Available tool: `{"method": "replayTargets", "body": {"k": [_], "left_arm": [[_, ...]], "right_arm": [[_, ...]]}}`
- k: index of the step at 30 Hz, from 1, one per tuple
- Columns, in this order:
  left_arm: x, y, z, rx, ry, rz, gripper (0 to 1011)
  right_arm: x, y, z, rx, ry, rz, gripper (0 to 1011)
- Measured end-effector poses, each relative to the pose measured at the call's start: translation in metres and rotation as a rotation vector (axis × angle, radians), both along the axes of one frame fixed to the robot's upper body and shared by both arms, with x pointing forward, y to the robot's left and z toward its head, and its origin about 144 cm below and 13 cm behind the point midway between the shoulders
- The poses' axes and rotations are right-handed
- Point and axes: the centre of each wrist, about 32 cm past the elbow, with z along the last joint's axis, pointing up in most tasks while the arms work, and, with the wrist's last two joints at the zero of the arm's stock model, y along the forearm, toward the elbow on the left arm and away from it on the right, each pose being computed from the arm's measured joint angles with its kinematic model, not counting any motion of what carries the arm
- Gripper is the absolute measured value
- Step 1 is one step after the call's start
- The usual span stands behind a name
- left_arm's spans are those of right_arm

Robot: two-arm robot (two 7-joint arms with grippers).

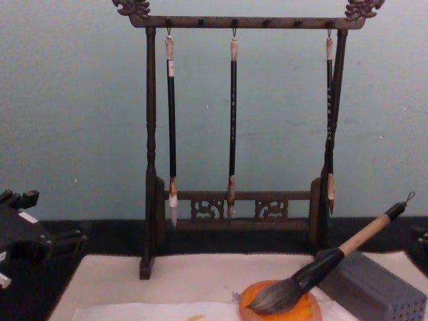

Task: Pick up the brush from the inkstone, write on the paper, then place the brush back to its original position.

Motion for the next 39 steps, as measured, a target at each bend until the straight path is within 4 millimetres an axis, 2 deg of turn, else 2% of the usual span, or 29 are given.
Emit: {"method": "replayTargets", "body": {"k": [39], "left_arm": [[0.0000, 0.0000, 0.0000, 0.000, 0.000, 0.000, 1001]], "right_arm": [[0.0000, 0.0000, 0.0000, 0.000, 0.000, 0.000, 1000]]}}
